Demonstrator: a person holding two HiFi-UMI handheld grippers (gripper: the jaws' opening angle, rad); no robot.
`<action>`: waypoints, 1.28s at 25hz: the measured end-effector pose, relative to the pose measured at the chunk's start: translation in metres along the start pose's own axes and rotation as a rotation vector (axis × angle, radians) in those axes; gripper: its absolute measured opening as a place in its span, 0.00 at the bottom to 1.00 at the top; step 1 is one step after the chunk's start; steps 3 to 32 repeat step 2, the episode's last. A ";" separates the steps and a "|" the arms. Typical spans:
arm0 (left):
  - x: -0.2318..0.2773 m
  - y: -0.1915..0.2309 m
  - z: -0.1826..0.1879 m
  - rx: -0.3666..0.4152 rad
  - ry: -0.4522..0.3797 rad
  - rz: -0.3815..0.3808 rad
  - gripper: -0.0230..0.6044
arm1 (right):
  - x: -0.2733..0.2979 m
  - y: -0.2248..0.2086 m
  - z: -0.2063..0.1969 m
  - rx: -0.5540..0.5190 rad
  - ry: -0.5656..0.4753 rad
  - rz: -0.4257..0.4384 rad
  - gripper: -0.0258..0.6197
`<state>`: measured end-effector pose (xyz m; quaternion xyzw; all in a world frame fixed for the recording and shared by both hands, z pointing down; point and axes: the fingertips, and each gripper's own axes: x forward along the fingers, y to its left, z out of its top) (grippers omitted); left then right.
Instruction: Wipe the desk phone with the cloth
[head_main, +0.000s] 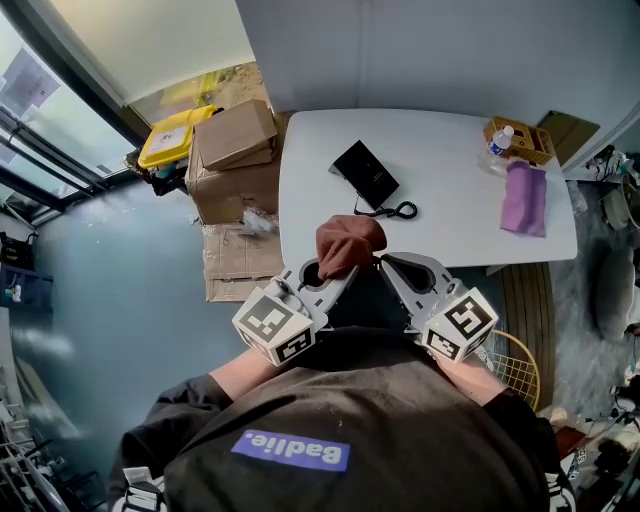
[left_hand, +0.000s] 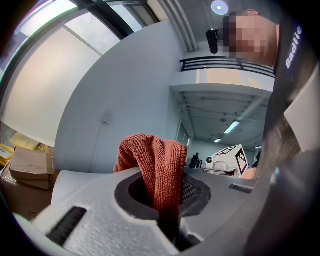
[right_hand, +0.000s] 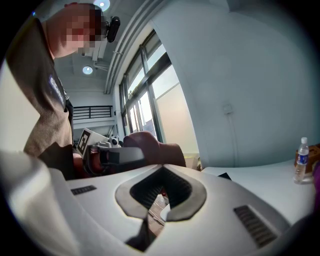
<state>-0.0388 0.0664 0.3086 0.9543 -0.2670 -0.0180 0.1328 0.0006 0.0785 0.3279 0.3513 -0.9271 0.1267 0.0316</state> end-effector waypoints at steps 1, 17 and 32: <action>0.000 -0.001 0.000 0.001 0.000 -0.001 0.10 | -0.001 0.000 0.000 0.000 0.000 0.000 0.08; -0.001 -0.002 0.000 0.003 0.001 -0.002 0.10 | -0.001 0.001 0.000 0.000 0.000 -0.001 0.08; -0.001 -0.002 0.000 0.003 0.001 -0.002 0.10 | -0.001 0.001 0.000 0.000 0.000 -0.001 0.08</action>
